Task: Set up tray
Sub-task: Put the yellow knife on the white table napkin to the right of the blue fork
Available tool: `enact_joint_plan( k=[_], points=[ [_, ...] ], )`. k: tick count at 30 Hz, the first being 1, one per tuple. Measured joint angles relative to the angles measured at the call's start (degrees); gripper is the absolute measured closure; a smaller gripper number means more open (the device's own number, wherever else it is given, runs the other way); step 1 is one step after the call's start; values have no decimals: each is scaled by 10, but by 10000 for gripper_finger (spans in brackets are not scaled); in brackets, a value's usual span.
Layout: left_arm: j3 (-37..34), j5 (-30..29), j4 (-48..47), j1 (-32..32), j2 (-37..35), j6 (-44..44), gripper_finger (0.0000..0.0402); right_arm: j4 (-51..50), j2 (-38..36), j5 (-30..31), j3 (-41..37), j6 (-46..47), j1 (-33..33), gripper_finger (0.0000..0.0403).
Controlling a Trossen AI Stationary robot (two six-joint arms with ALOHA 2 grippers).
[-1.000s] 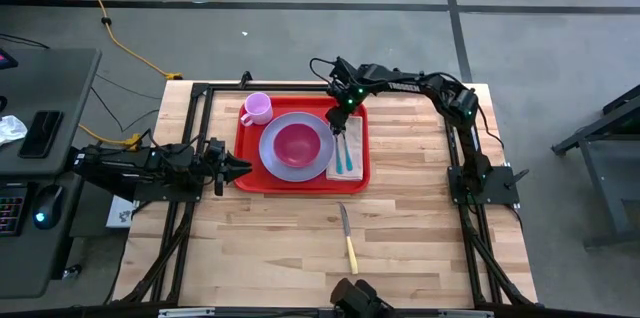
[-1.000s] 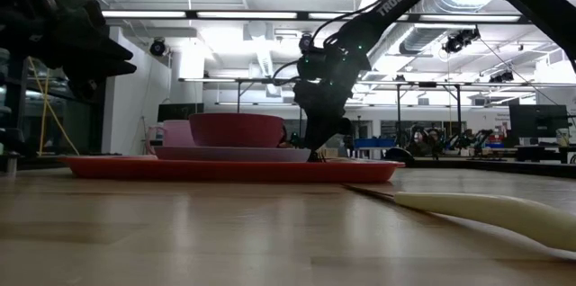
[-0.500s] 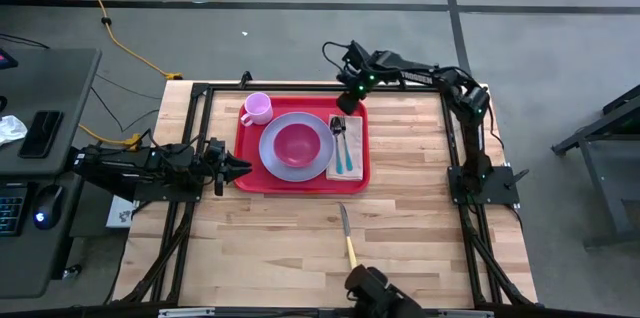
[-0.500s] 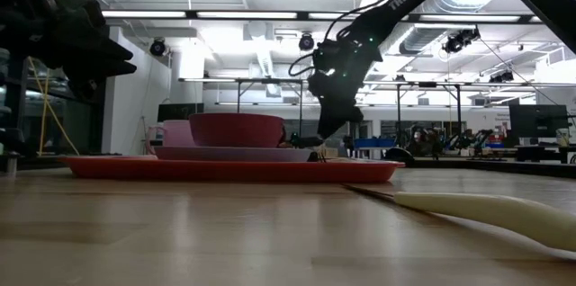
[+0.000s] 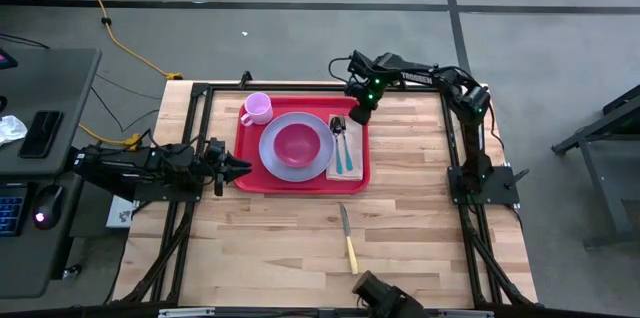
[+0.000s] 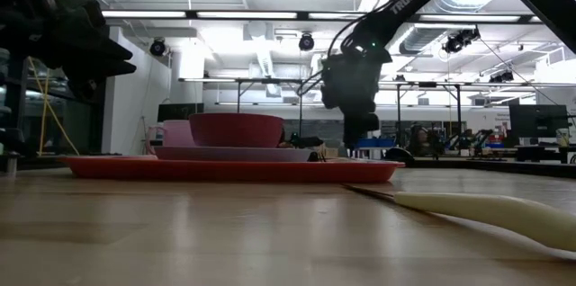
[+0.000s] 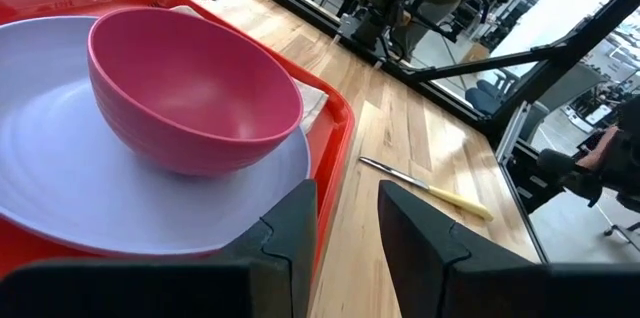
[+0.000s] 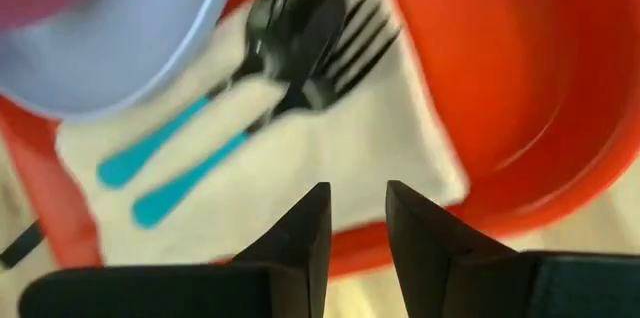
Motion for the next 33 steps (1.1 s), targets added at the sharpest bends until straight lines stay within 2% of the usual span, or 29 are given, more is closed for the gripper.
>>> enact_joint_plan(
  k=[7, 12, 18, 25, 33],
  points=[
    [0, 0, 0, 0, 0, 0, 261, -72, 0, -11, 0, -5, 31, 324],
    [0, 0, 0, 0, 0, 0, 261, -59, 0, -24, 0, -11, 78, 324],
    [0, 0, 0, 0, 0, 0, 261, 4, 0, -11, -1, -19, 117, 324],
    [0, 0, 0, 0, 0, 0, 261, 36, 0, 31, -1, 5, 123, 324],
    [0, 0, 0, 0, 0, 0, 261, -63, 0, 37, -1, 47, 112, 324]
  ],
)
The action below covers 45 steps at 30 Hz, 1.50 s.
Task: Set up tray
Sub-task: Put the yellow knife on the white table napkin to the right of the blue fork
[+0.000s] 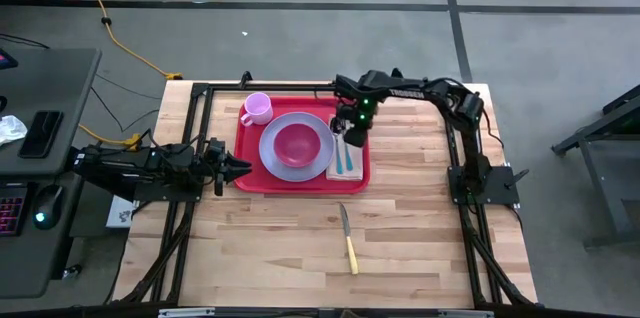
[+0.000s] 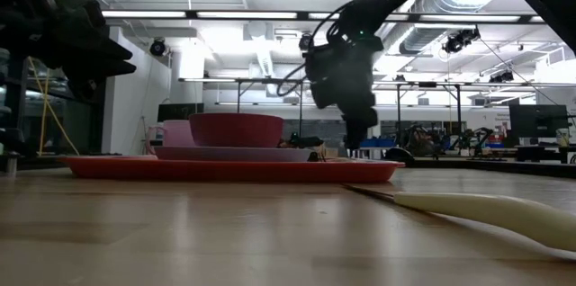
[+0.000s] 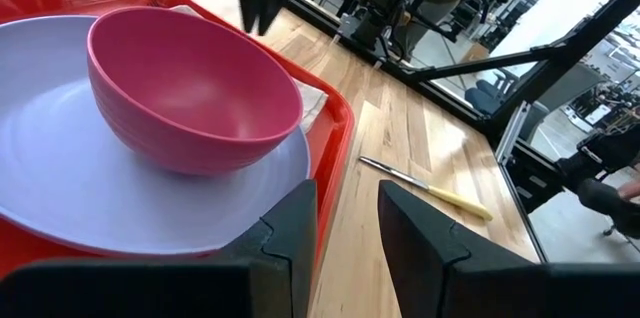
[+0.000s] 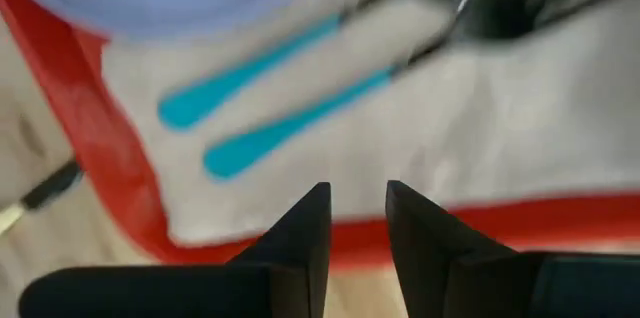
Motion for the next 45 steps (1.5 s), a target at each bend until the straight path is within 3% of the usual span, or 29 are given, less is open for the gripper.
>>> enact_joint_plan(
  k=[12, 17, 21, 31, 38, 45],
  points=[
    [0, 4, 0, 0, 0, 0, 261, -133, -1, 14, 0, 15, 39, 324],
    [0, 8, 0, 0, 0, -23, 261, -160, -23, 71, -1, 41, 54, 324],
    [0, 53, 1, 0, 0, -52, 261, -163, -70, 88, -1, 88, 66, 324],
    [-3, 236, 66, 0, 0, -57, 261, -194, -200, 104, -1, 331, 144, 324],
    [-2, 315, 93, 0, 0, -56, 261, -222, -243, 160, -1, 553, 261, 324],
    [-1, 420, 172, 0, -5, -17, 261, -202, -236, 182, -1, 749, 398, 324]
  ],
)
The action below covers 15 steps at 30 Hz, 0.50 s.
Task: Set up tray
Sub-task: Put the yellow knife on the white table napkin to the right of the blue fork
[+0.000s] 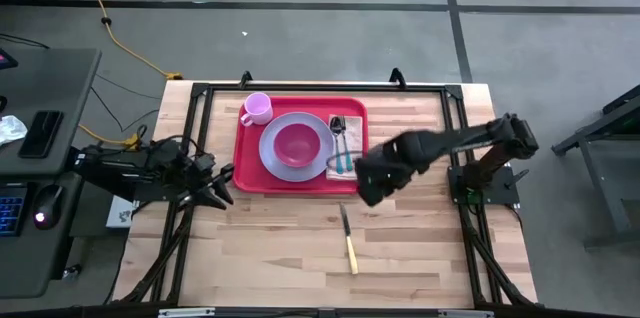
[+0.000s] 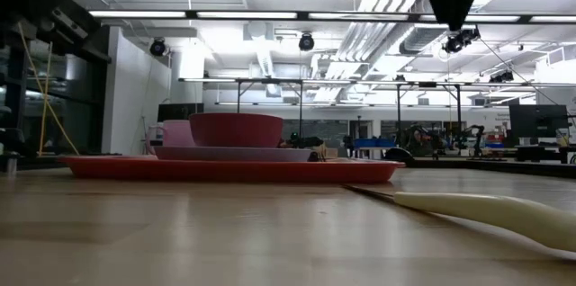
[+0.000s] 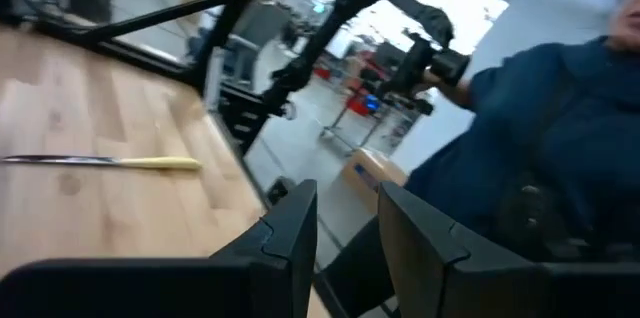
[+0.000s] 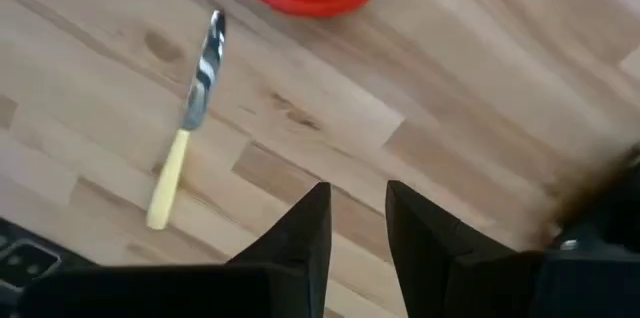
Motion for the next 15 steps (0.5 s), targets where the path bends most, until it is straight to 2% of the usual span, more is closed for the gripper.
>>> enact_joint_plan(
  k=[7, 15],
  points=[
    [0, 20, -4, 0, -7, -14, 261, 85, 29, 29, 0, 139, 99, 324],
    [0, 37, -3, 0, -7, -16, 261, 189, 107, 30, 0, 137, 130, 324]
  ],
)
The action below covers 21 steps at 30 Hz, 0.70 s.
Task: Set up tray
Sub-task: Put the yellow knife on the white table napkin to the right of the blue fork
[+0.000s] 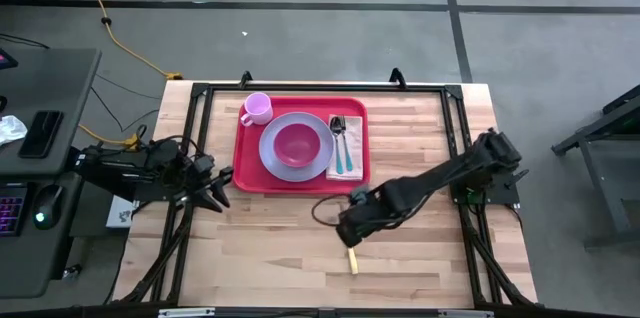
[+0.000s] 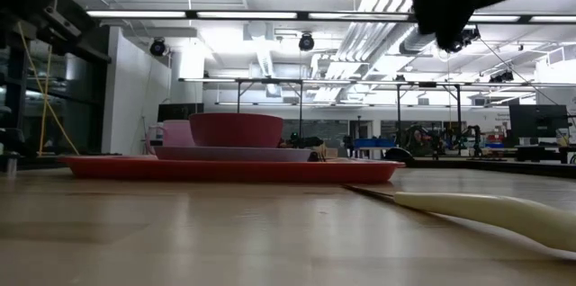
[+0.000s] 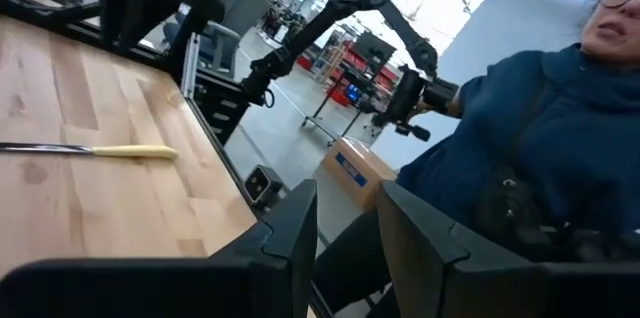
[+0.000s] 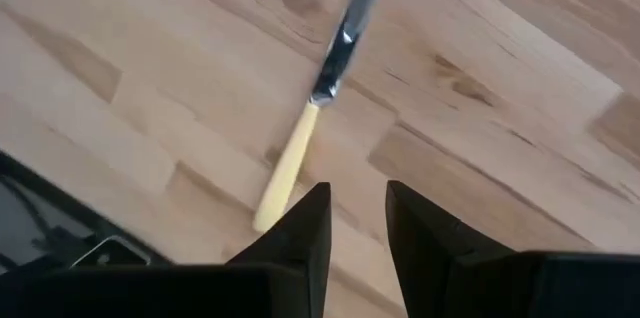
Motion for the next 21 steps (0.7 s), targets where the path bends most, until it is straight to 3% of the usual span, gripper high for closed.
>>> enact_joint_plan(
  k=[11, 21],
  points=[
    [1, 43, 2, 0, 0, -2, 261, 105, 90, -23, 0, -73, -17, 324],
    [1, 45, -1, 0, 0, -15, 261, 132, 136, -46, 0, -85, -12, 324]
  ],
)
